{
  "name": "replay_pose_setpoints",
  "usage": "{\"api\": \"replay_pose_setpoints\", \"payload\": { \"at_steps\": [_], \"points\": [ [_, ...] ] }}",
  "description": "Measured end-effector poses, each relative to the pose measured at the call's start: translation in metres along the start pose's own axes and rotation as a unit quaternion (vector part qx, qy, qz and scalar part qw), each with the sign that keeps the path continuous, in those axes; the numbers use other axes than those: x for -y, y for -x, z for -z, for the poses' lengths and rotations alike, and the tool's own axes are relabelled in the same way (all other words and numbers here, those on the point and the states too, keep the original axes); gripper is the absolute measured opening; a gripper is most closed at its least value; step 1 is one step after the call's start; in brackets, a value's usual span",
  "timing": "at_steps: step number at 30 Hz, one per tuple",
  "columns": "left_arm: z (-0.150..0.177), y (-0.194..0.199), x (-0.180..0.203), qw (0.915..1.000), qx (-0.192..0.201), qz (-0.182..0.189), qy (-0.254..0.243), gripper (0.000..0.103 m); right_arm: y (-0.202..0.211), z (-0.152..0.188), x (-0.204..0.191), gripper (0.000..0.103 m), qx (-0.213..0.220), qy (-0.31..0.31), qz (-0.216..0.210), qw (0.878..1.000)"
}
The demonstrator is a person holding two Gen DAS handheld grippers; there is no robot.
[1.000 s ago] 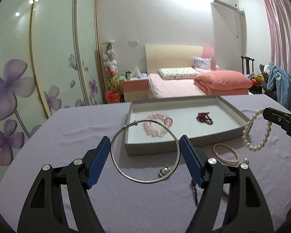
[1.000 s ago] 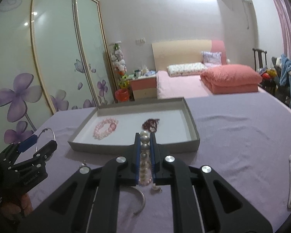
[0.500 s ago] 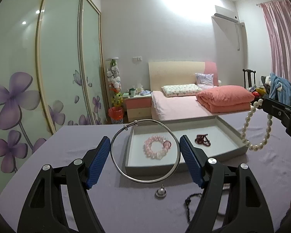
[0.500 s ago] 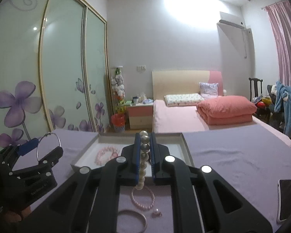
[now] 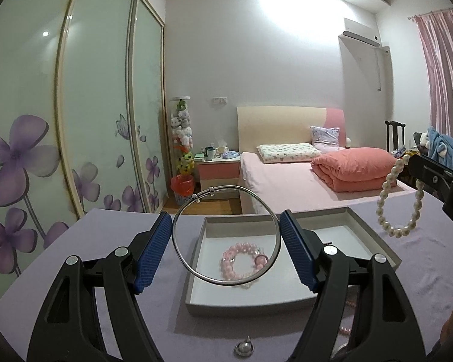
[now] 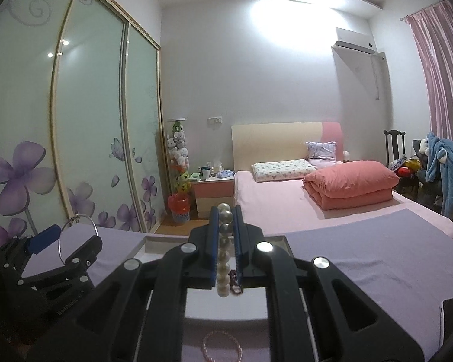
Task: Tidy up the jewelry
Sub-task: 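Lower the bangle and pearl bracelet into the tray and open both tools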
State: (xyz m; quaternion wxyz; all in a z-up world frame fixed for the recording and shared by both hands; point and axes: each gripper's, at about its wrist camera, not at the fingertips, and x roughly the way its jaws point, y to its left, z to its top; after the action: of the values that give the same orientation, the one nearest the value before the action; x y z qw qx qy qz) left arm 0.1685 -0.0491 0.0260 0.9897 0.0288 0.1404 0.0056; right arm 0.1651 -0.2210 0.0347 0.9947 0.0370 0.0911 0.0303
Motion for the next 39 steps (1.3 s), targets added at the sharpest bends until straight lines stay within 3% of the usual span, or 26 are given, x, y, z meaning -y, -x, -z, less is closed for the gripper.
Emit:
{"api": "replay_pose_setpoints", "payload": {
  "at_steps": [8,23,32,34,36,39],
  "points": [
    [0.001,-0.024,0.004,0.9999,-0.015,0.004,-0.002,0.073,-0.033,0.001,0.000,0.010,-0.014,0.000,0.001,1.000],
    [0.014,-0.082,0.010,0.9956,-0.088,0.031,-0.003,0.073,-0.119,0.029,0.018,0.010,-0.134,-0.042,-0.019,0.990],
    [0.021,-0.102,0.007,0.9908,-0.131,0.034,0.001,0.074,-0.140,0.043,0.022,0.010,-0.179,-0.054,-0.022,0.982],
    [0.022,-0.105,0.005,0.9890,-0.142,0.039,0.005,0.074,-0.144,0.045,0.023,0.012,-0.189,-0.059,-0.026,0.980],
    [0.021,-0.106,0.004,0.9883,-0.146,0.042,0.009,0.074,-0.146,0.046,0.029,0.023,-0.196,-0.067,-0.026,0.978],
    [0.019,-0.106,-0.001,0.9880,-0.147,0.046,0.014,0.075,-0.142,0.047,0.034,0.029,-0.194,-0.073,-0.022,0.978]
  ]
}}
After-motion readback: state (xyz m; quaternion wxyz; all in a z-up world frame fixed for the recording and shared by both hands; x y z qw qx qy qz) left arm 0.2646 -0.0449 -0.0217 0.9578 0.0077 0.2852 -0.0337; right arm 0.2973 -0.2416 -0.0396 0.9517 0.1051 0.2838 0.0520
